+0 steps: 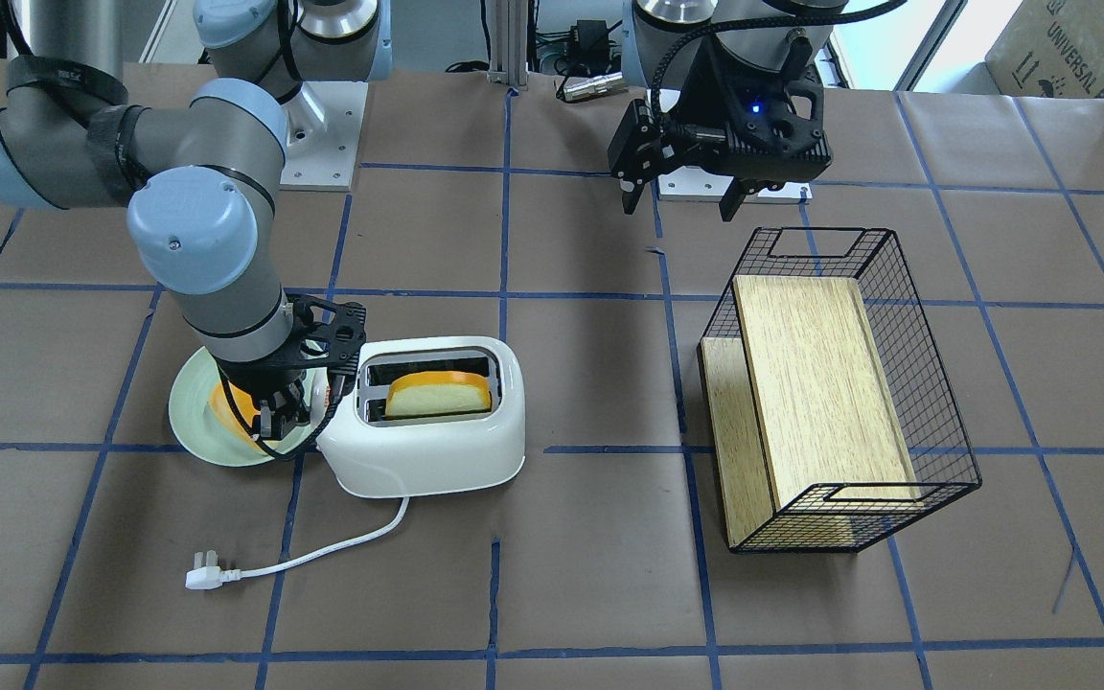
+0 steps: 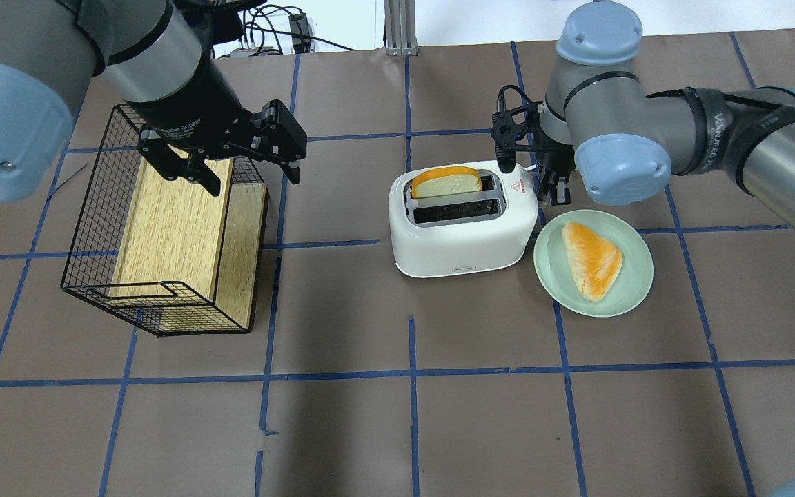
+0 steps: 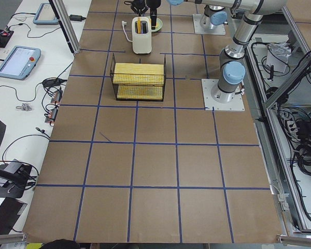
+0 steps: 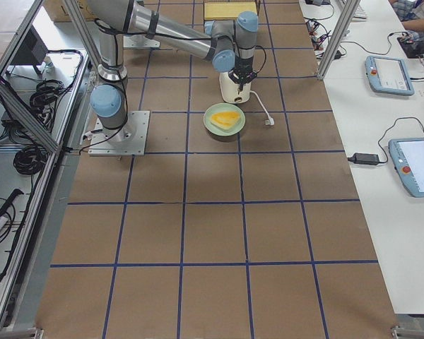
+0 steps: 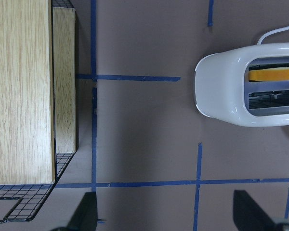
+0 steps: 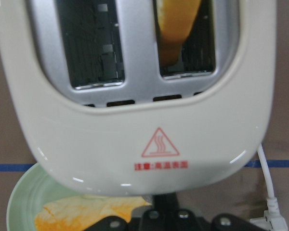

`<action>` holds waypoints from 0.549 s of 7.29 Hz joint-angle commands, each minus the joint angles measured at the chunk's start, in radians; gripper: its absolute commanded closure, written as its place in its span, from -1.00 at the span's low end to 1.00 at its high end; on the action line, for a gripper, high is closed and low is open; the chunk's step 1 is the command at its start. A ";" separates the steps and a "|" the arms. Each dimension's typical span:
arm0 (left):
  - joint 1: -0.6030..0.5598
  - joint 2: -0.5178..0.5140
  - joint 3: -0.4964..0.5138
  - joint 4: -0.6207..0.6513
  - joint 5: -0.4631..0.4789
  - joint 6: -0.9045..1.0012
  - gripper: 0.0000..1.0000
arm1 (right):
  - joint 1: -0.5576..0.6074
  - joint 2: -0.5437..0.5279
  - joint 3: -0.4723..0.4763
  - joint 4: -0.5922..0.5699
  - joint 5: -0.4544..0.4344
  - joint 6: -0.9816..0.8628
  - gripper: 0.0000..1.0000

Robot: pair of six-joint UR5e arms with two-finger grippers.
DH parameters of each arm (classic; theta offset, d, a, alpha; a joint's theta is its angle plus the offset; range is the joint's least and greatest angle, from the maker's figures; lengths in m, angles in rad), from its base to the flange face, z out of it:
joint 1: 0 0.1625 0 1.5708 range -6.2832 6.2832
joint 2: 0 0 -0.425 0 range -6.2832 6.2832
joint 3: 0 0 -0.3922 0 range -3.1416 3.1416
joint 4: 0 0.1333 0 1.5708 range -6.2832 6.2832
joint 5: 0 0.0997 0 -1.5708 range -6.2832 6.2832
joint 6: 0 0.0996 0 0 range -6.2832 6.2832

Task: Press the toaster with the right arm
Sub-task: 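Press the toaster lever down with the closed right gripper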

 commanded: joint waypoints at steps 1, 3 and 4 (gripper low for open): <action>0.000 0.000 0.000 0.000 0.000 0.000 -1.00 | 0.000 0.003 0.015 -0.002 0.019 0.002 0.90; 0.000 0.000 0.000 0.000 0.000 0.000 -1.00 | -0.002 0.003 0.042 -0.037 0.017 -0.002 0.91; 0.000 0.000 0.000 0.000 0.000 0.000 -1.00 | -0.003 0.003 0.042 -0.037 0.017 -0.004 0.91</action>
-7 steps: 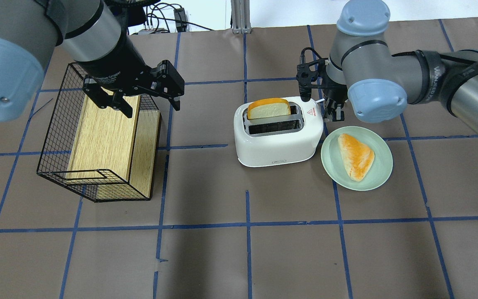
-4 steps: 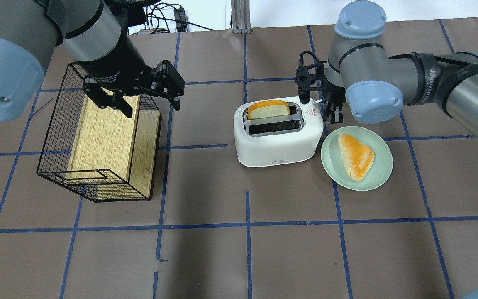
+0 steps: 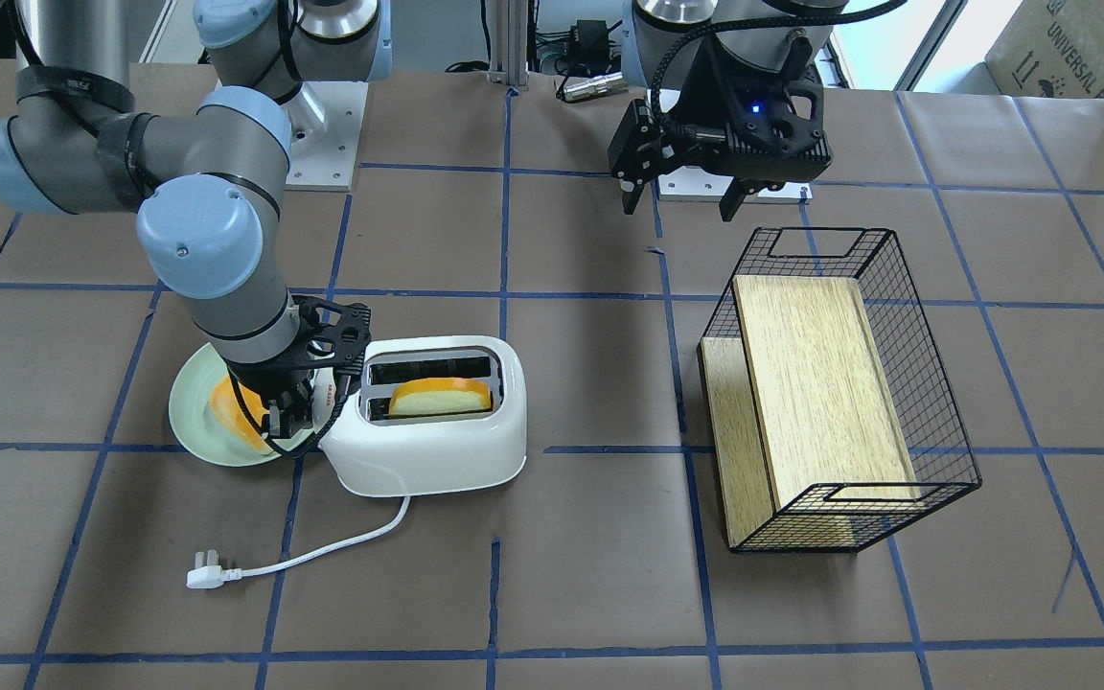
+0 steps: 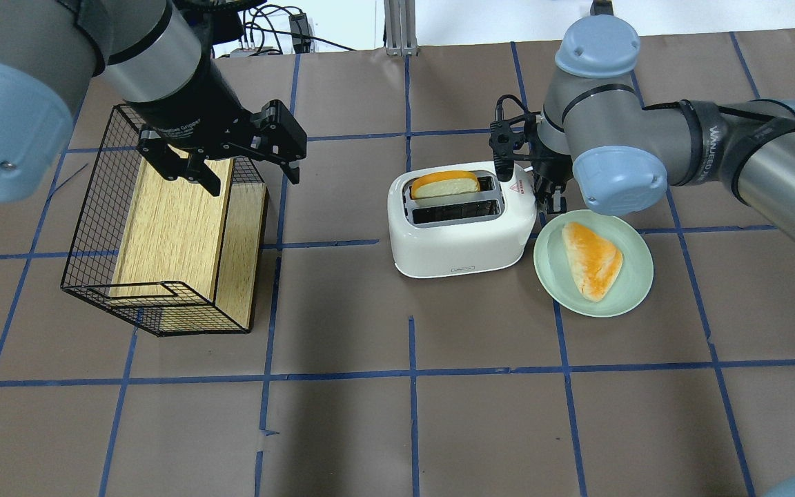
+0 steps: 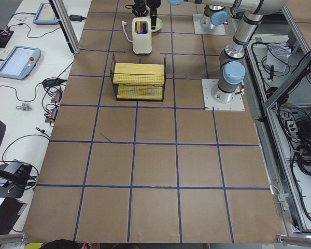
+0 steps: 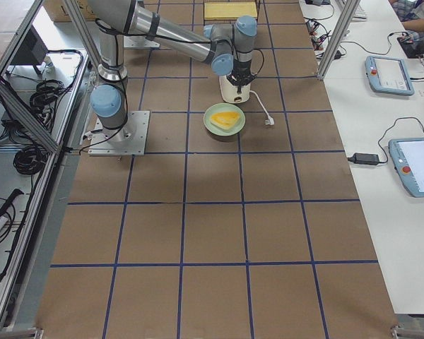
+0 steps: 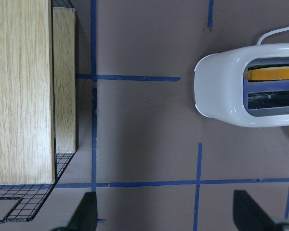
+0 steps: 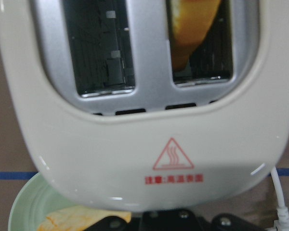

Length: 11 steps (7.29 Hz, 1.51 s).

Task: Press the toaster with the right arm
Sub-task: 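Press the toaster lever down with the closed right gripper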

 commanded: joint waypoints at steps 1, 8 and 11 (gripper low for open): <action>0.000 0.000 0.000 0.000 0.000 0.000 -1.00 | -0.002 0.002 0.006 -0.006 0.000 -0.002 0.91; 0.000 0.000 0.000 0.000 0.000 0.000 -1.00 | -0.003 0.017 0.020 -0.033 -0.002 -0.001 0.90; 0.000 0.000 0.002 0.000 0.000 0.000 -1.00 | 0.000 0.022 0.018 -0.033 -0.002 0.007 0.89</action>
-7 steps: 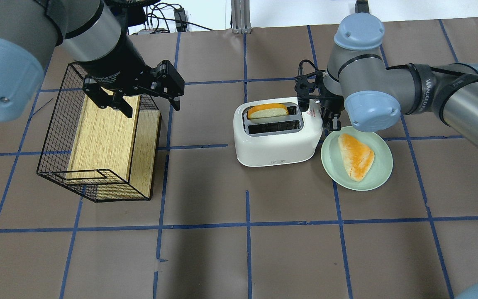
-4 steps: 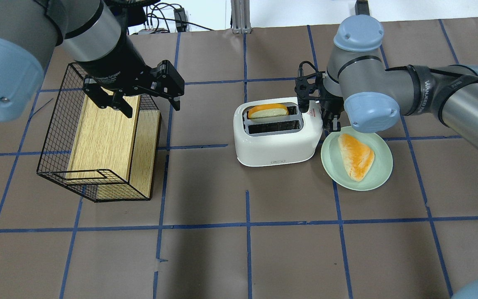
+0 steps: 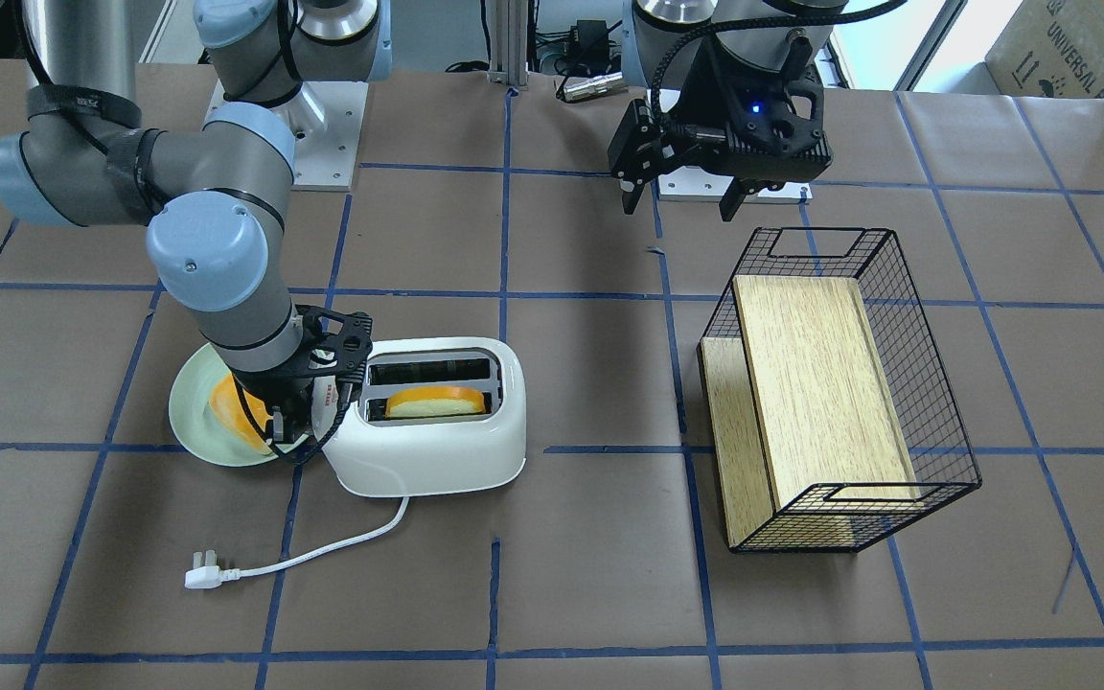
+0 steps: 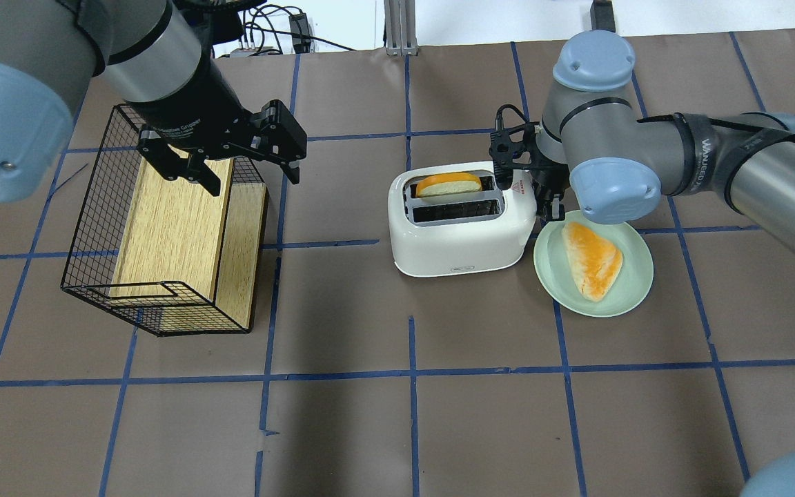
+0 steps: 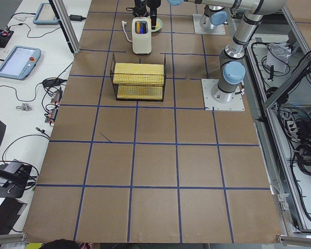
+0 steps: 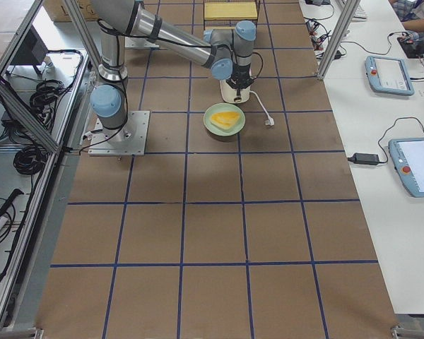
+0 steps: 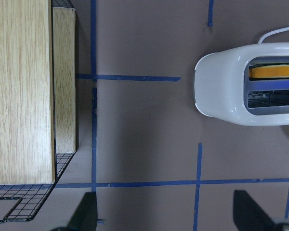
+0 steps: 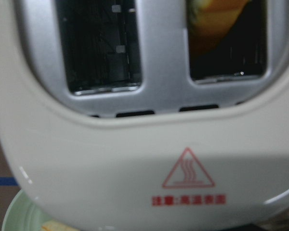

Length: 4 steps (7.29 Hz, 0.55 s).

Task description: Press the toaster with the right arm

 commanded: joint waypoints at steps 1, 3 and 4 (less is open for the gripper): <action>0.000 0.000 0.000 0.000 0.000 0.000 -1.00 | 0.001 0.002 0.001 0.000 0.000 0.002 0.89; 0.000 0.000 0.000 0.000 0.000 0.000 -1.00 | 0.001 0.001 -0.003 -0.002 0.000 0.005 0.88; 0.000 0.000 0.000 0.000 0.000 0.000 -1.00 | 0.003 -0.004 -0.013 -0.013 -0.012 0.005 0.88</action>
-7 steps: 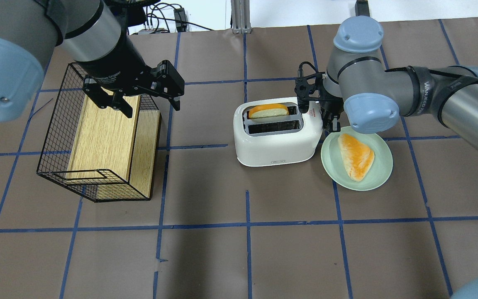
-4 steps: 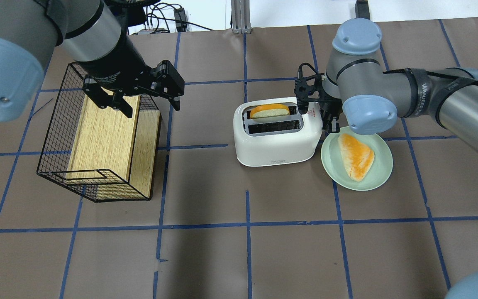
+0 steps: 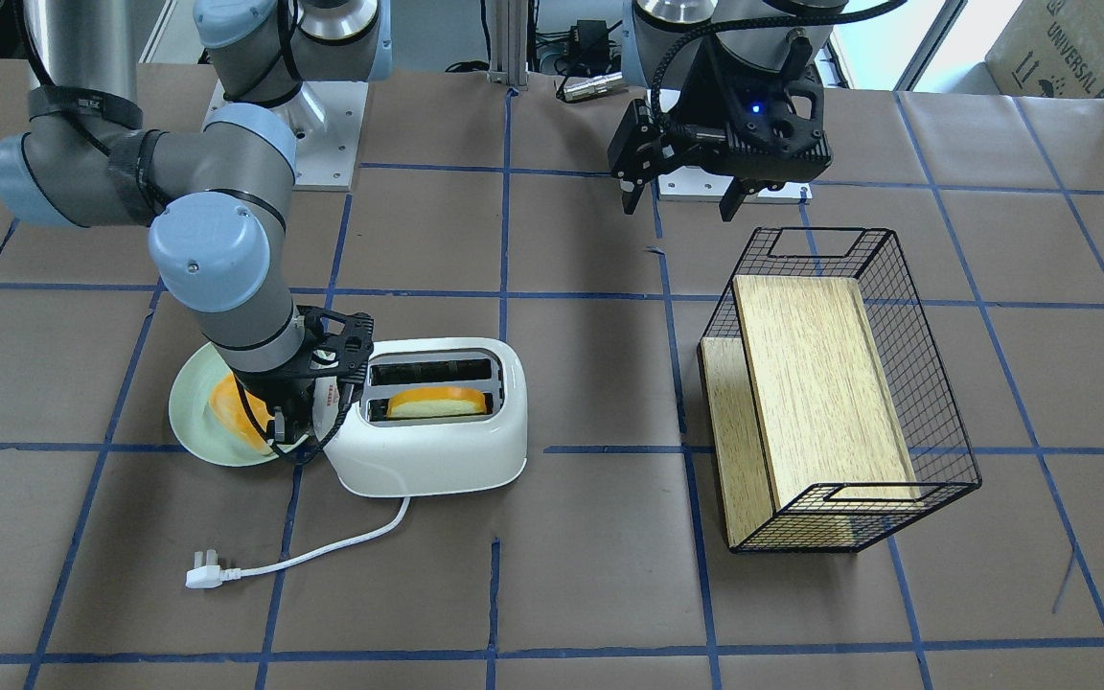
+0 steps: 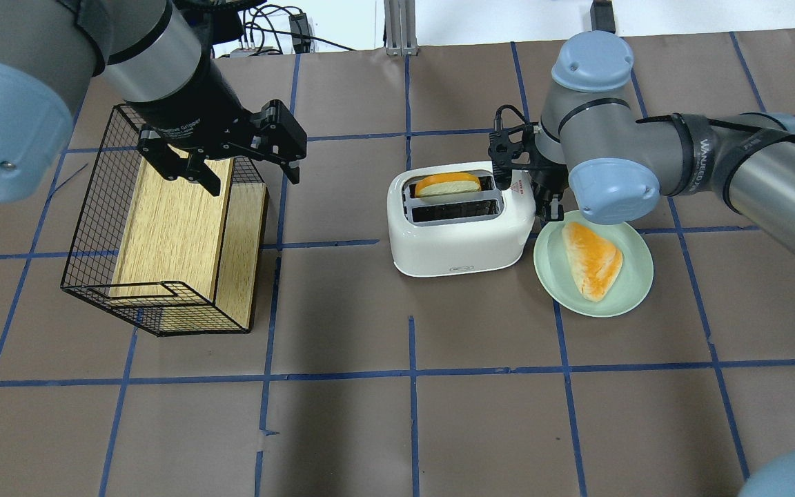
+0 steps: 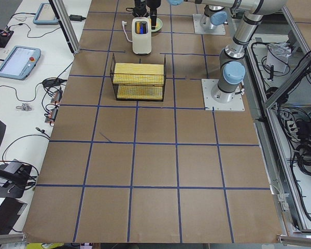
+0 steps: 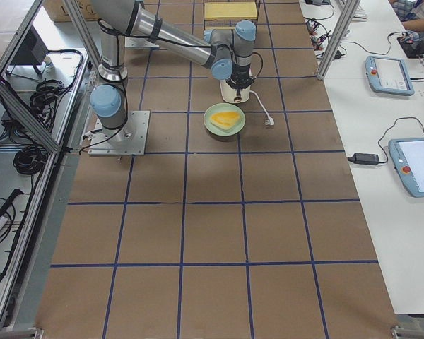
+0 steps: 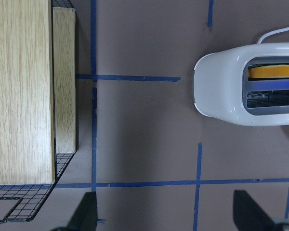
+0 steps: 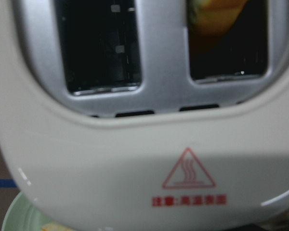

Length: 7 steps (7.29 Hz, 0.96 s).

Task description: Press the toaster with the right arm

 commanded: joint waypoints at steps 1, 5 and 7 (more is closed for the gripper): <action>0.000 0.000 0.000 0.000 0.000 0.000 -1.00 | 0.001 -0.015 -0.028 -0.009 -0.014 0.006 0.88; 0.000 0.000 0.000 0.000 0.000 0.000 -1.00 | 0.002 -0.066 -0.106 0.071 -0.016 0.083 0.82; 0.000 0.000 0.000 0.000 0.000 0.000 -1.00 | 0.007 -0.090 -0.245 0.300 -0.017 0.334 0.60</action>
